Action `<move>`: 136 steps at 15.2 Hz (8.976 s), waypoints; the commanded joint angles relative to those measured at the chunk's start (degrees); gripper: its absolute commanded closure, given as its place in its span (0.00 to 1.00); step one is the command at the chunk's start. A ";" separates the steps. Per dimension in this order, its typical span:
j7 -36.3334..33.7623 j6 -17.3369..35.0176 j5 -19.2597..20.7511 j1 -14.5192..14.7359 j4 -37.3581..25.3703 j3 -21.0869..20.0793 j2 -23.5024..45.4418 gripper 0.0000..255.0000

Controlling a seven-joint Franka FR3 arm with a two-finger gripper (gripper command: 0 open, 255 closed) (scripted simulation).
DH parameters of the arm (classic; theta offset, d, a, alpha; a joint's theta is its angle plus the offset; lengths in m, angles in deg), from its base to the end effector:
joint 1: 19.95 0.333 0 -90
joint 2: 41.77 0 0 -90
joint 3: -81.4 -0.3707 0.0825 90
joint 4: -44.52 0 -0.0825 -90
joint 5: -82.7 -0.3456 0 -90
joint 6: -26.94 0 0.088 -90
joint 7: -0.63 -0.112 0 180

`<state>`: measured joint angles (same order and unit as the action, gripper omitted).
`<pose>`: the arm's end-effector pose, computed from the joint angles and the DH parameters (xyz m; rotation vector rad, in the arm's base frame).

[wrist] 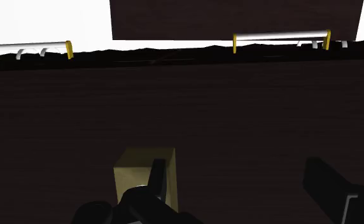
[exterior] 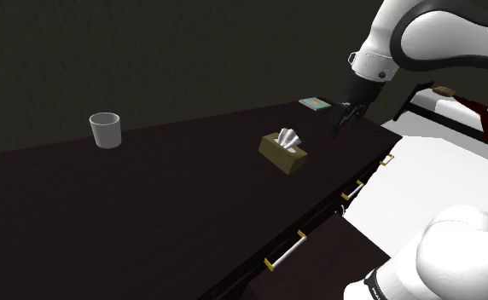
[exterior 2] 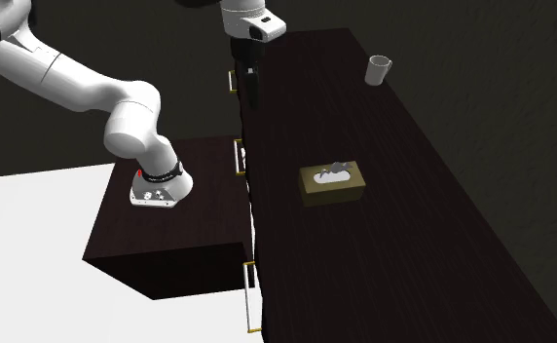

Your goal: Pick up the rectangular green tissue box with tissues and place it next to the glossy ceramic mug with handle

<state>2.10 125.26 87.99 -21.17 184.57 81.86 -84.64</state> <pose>0.2514 -0.0173 0.5896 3.0549 0.0166 0.0269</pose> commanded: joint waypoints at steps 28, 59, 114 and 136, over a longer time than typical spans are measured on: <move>42.10 30.12 -51.92 5.65 -16.84 29.56 48.80 0.00; 37.43 28.31 -48.63 6.45 -18.69 29.46 46.49 1.00; -4.43 26.76 -32.77 18.32 -33.42 13.44 39.76 1.00; -32.54 28.25 -22.81 31.51 -67.26 4.68 66.59 1.00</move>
<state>-29.12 153.98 64.66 9.73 120.25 86.68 -20.23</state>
